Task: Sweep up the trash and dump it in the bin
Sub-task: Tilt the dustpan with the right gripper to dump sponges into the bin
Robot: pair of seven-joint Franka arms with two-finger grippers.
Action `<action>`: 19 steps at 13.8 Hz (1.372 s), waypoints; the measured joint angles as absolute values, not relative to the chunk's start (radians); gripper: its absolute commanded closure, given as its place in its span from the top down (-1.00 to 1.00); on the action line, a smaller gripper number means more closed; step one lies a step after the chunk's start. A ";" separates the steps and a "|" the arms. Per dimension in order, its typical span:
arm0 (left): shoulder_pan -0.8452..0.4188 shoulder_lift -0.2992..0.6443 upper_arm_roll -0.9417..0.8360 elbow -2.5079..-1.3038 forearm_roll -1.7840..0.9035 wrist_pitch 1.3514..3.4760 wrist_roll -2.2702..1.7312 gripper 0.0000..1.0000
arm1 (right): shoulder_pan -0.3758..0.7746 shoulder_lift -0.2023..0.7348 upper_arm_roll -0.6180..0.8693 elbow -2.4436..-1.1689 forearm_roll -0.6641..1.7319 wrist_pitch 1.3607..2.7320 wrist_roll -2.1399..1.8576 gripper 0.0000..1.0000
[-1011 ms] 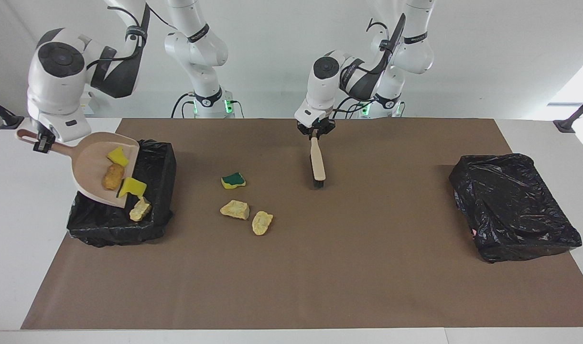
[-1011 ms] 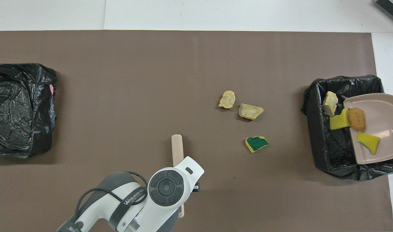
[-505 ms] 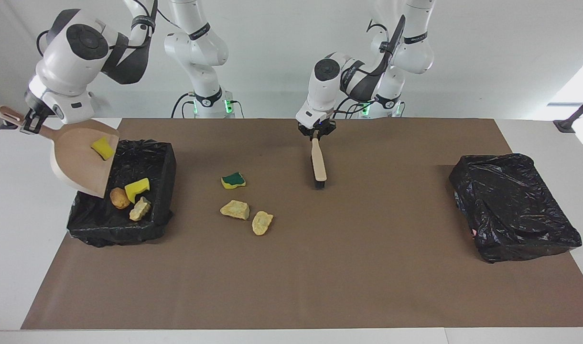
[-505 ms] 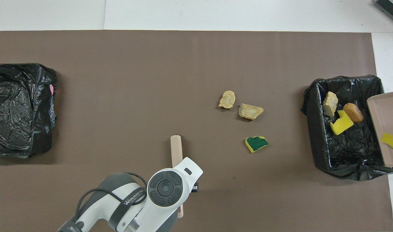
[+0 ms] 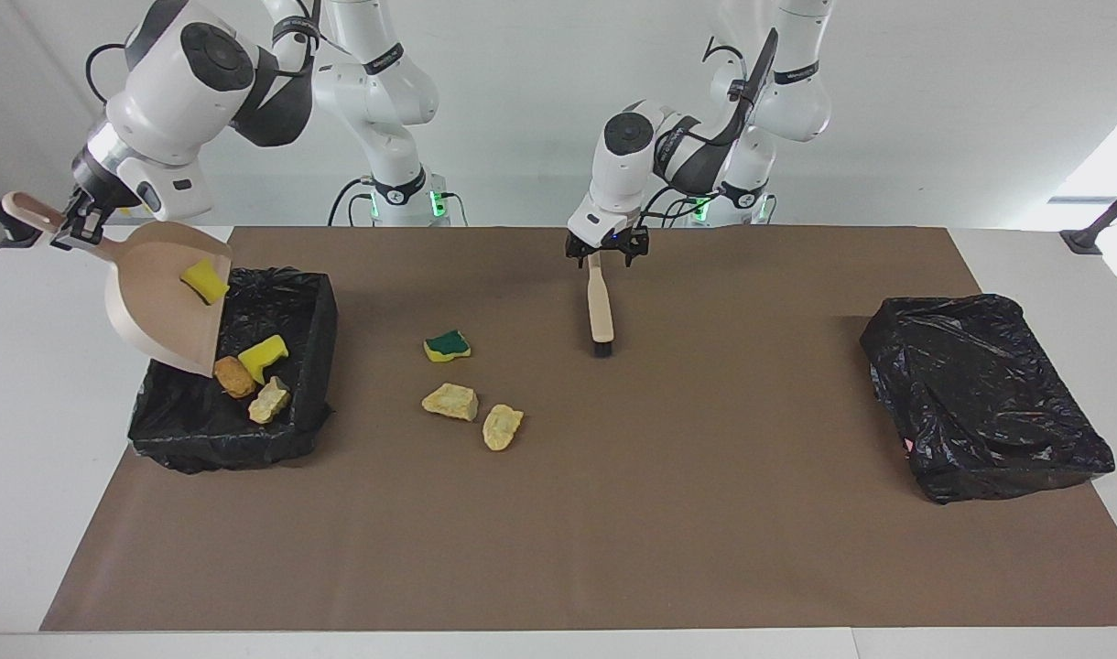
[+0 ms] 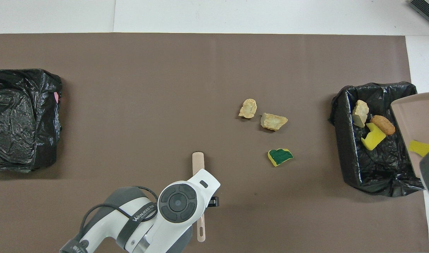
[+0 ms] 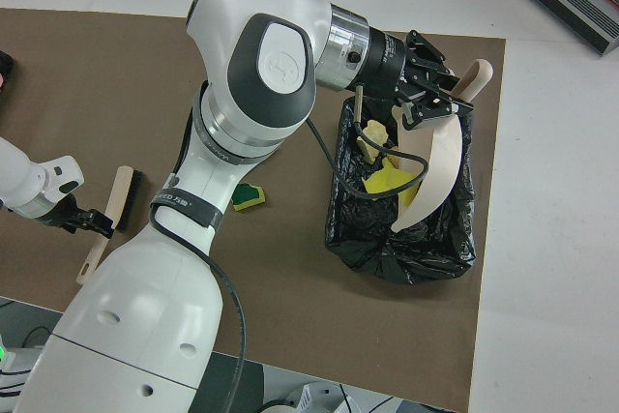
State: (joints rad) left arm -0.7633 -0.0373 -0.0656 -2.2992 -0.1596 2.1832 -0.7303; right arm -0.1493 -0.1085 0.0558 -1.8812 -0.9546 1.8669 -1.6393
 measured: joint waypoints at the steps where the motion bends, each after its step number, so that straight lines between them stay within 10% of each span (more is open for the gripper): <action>1: -0.754 -0.038 -0.059 -2.286 -0.160 2.182 -0.730 1.00 | -0.142 -0.107 0.056 -1.891 -0.958 1.870 -1.635 -1.00; 12: -0.364 -0.095 -0.041 -2.084 -0.160 1.962 -0.445 1.00 | -0.065 -0.119 0.055 -1.924 -1.181 1.788 -1.378 -1.00; 19: -0.170 -0.105 -0.039 -2.075 -0.159 1.910 -0.129 1.00 | -0.075 -0.109 0.043 -1.931 -0.841 1.787 -1.372 -1.00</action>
State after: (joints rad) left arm -0.1696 -0.1047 -0.0386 -2.0749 -0.1586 1.9104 -0.1287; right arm -0.0754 -0.1091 0.0431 -1.9313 -0.8406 1.7865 -1.3719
